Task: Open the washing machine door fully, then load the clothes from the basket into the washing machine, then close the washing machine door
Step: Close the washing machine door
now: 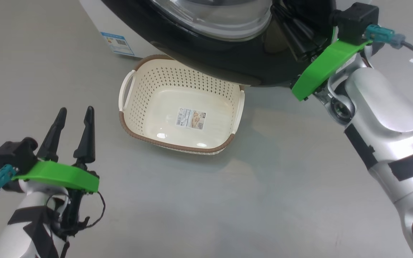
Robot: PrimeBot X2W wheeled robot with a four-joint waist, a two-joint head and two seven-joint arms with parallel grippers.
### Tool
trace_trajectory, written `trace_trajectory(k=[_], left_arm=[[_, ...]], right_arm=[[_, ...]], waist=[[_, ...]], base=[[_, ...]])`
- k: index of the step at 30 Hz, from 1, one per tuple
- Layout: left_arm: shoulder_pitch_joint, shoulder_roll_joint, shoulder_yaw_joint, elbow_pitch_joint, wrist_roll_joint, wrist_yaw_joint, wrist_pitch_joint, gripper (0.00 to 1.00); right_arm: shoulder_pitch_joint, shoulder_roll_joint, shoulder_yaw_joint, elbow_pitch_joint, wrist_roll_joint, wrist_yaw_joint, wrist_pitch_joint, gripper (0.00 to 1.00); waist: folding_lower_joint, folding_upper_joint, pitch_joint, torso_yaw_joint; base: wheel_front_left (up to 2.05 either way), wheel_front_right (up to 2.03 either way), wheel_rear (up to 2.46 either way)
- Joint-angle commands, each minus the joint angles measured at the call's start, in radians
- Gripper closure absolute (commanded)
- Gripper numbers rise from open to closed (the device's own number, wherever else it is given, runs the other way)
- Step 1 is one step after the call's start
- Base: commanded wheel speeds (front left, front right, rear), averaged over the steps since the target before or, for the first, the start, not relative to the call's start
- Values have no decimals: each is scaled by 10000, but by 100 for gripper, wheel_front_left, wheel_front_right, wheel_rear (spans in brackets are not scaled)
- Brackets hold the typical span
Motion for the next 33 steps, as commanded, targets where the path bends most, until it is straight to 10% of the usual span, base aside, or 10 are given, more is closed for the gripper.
trace_trajectory(k=[1, 33], left_arm=[[-373, 292, 350, -300, 115, -35, -97, 0], [-1275, -108, 287, -521, 175, -35, -97, 0]], right_arm=[[-378, -11, -123, -168, -111, 73, -95, 100], [-3570, -969, -323, 1594, -122, 73, -95, 100]], waist=[[0, 0, 180, 86], [0, 0, 1671, 336]], base=[[0, 0, 0], [0, 0, 0]])
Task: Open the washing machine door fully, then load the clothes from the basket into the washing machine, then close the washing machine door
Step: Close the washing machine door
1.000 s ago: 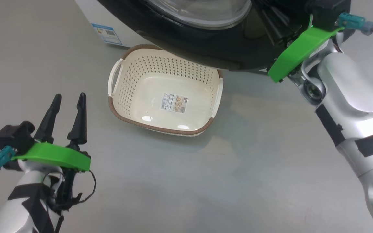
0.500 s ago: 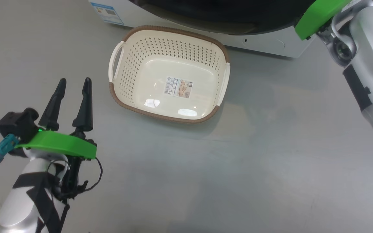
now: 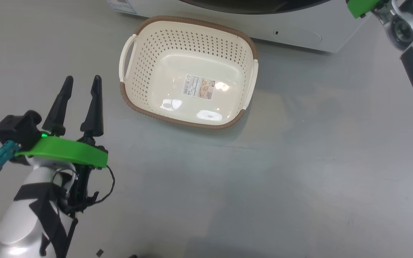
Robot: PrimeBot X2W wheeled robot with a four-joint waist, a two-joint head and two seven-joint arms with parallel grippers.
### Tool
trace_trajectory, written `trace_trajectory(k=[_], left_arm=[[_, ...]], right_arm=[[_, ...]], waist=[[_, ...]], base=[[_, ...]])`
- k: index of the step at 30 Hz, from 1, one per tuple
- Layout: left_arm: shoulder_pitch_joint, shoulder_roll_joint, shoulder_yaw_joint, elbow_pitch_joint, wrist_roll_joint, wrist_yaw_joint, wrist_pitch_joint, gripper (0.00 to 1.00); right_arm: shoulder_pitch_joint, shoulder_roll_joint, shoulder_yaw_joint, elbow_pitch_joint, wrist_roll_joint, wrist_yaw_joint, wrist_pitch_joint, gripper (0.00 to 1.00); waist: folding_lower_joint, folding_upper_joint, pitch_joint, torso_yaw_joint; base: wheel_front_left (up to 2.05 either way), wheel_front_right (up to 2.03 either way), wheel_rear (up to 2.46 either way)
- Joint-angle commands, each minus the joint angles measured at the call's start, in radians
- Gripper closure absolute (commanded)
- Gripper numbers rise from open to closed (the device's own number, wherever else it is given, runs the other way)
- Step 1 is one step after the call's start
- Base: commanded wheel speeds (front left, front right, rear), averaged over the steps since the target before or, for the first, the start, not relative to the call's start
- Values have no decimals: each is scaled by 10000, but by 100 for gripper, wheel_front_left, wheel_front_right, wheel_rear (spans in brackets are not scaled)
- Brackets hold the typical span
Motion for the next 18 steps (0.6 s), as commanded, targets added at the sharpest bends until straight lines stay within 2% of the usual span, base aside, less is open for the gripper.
trace_trajectory(k=[1, 18], left_arm=[[-245, 316, 358, -305, 104, -35, -95, 0], [-245, 282, 301, -285, 122, -35, -95, 0]], right_arm=[[-385, -86, -249, -140, 78, 31, -93, 100], [-485, -90, -190, 128, 54, 31, -93, 100]], waist=[[0, 0, 21, 8], [0, 0, -63, 42]], base=[[0, 0, 0], [0, 0, 0]])
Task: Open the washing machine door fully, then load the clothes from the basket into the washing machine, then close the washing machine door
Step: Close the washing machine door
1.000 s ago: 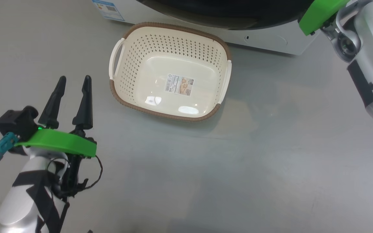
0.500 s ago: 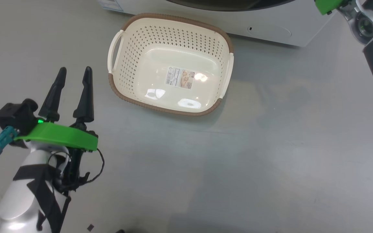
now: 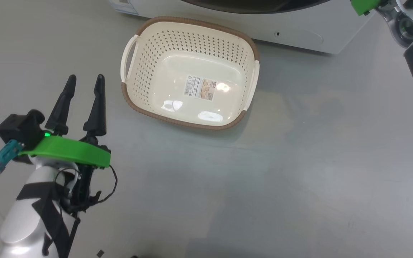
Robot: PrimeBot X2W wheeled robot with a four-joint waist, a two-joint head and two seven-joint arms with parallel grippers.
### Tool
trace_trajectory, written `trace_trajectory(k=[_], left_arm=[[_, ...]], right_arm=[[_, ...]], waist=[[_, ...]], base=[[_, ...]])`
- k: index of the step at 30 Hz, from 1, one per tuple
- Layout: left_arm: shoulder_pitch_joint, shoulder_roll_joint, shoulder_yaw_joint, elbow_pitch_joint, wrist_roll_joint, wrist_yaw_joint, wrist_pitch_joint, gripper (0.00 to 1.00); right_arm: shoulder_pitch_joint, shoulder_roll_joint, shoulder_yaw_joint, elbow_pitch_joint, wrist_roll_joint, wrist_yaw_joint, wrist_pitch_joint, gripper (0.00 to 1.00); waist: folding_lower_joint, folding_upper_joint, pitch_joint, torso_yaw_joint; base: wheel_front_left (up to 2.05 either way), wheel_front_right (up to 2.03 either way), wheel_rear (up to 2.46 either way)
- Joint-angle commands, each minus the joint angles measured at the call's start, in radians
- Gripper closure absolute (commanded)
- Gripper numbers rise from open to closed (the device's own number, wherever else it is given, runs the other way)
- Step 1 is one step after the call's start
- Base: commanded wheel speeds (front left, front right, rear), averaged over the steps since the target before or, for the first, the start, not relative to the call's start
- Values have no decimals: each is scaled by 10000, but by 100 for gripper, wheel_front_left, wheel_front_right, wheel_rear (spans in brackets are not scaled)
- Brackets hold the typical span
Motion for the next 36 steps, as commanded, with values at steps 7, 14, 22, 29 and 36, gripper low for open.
trace_trajectory(k=[7, 14, 22, 29, 36], left_arm=[[-34, 421, 307, -124, 47, -35, -70, 0], [315, 721, 244, 98, 21, -35, -70, 0], [775, 1072, 181, 281, -39, -35, -70, 0], [1064, 1380, 86, 449, -150, -35, -70, 0], [1231, 1608, -63, 625, -274, -35, -70, 0]], right_arm=[[412, 194, 398, -513, 247, -61, -95, 100], [1603, 542, 1034, -1119, 519, -61, -95, 100], [2821, 783, 1461, -1677, 765, -61, -95, 89], [4058, 808, 1618, -2312, 851, -61, -95, 35], [5133, 805, 1652, -2779, 822, -61, -95, 0]], waist=[[0, 0, -629, -119], [0, 0, -1713, -370], [0, 0, -2861, -779], [0, 0, -3783, -1177], [0, 0, -4441, -1477]], base=[[0, 0, 0], [0, 0, 0], [0, 0, 0], [0, 0, 0], [0, 0, 0]])
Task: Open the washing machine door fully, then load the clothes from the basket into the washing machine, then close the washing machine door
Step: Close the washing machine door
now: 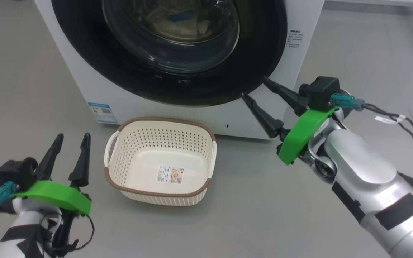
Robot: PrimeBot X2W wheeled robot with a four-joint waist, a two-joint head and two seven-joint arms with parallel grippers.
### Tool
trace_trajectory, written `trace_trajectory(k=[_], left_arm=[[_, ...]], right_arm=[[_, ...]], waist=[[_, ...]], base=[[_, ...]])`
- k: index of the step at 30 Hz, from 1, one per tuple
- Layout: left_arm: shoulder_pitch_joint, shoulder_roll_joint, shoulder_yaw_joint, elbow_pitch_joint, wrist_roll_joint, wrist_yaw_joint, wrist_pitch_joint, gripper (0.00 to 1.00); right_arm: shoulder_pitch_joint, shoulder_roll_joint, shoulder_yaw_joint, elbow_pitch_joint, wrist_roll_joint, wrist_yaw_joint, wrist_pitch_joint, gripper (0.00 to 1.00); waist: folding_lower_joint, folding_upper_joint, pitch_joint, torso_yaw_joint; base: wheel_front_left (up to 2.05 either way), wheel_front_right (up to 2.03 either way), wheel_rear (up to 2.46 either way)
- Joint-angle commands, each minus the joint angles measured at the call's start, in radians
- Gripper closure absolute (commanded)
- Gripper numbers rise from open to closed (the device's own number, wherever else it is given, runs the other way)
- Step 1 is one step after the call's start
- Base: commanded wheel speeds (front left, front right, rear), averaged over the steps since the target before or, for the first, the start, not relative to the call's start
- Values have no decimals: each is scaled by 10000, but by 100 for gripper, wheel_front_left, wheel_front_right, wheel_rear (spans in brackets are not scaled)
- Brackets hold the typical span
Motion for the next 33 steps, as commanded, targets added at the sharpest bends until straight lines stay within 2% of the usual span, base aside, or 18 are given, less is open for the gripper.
trace_trajectory(k=[1, 7, 15, 25, 28, 33], left_arm=[[-273, 514, 386, -176, -117, -35, -69, 0], [-171, 726, 371, -53, -230, -35, -69, 0], [55, 972, 596, -32, -287, -35, -69, 0], [425, 1109, 1028, -102, -238, -35, -69, 0], [588, 1109, 1267, -91, -160, -35, -69, 0], [716, 1059, 1583, 38, 11, -35, -69, 0]], right_arm=[[105, 148, -30, -360, 17, -34, -65, 0], [815, 110, -329, -643, -110, -34, -65, 0], [1808, -103, -1307, -1209, -556, -34, -65, 0], [3412, -198, -3681, -1847, -1245, -34, -65, 0], [3939, -52, -4723, -1962, -1588, -34, -65, 0], [4363, 147, -5678, -2071, -2012, -34, -65, 0]], waist=[[0, -1, -293, -202], [0, -1, -665, -444], [0, -1, -930, -814], [0, -1, -1121, -1190], [0, -1, -1152, -1299], [0, -1, -1176, -1365]], base=[[0, 0, 0], [0, 0, 0], [0, 0, 0], [0, 0, 0], [0, 0, 0], [0, 0, 0]])
